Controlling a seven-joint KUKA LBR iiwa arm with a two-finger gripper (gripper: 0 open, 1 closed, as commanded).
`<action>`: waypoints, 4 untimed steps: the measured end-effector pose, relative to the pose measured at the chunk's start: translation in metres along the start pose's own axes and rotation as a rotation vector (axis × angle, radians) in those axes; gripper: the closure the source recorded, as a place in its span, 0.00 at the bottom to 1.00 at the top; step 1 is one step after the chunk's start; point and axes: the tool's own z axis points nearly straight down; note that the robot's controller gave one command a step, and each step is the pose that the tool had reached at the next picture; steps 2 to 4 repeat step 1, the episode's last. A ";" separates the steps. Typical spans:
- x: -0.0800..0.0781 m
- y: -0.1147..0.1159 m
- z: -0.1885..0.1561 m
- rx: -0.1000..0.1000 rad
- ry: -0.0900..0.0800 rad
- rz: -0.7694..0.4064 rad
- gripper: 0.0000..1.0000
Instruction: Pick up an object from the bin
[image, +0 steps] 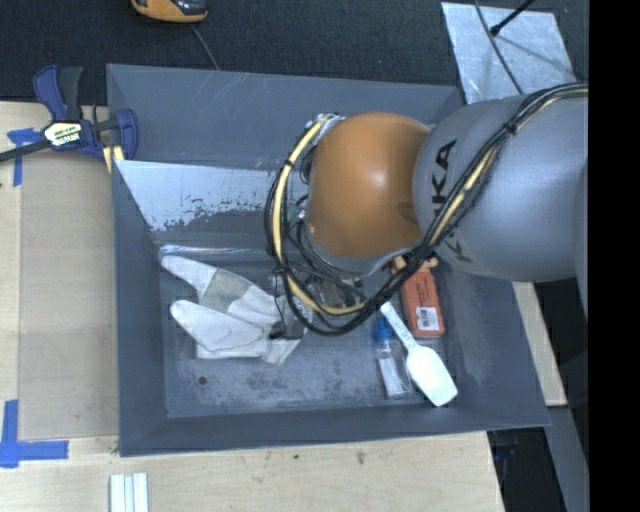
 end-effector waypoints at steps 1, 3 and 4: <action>0.000 0.000 0.000 0.000 0.000 0.000 1.00; 0.000 0.000 0.000 0.000 0.000 0.000 1.00; 0.000 0.000 0.000 0.000 0.000 0.000 1.00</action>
Offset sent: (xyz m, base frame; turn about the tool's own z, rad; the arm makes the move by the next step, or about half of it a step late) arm 0.0020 -0.0048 0.0903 0.0015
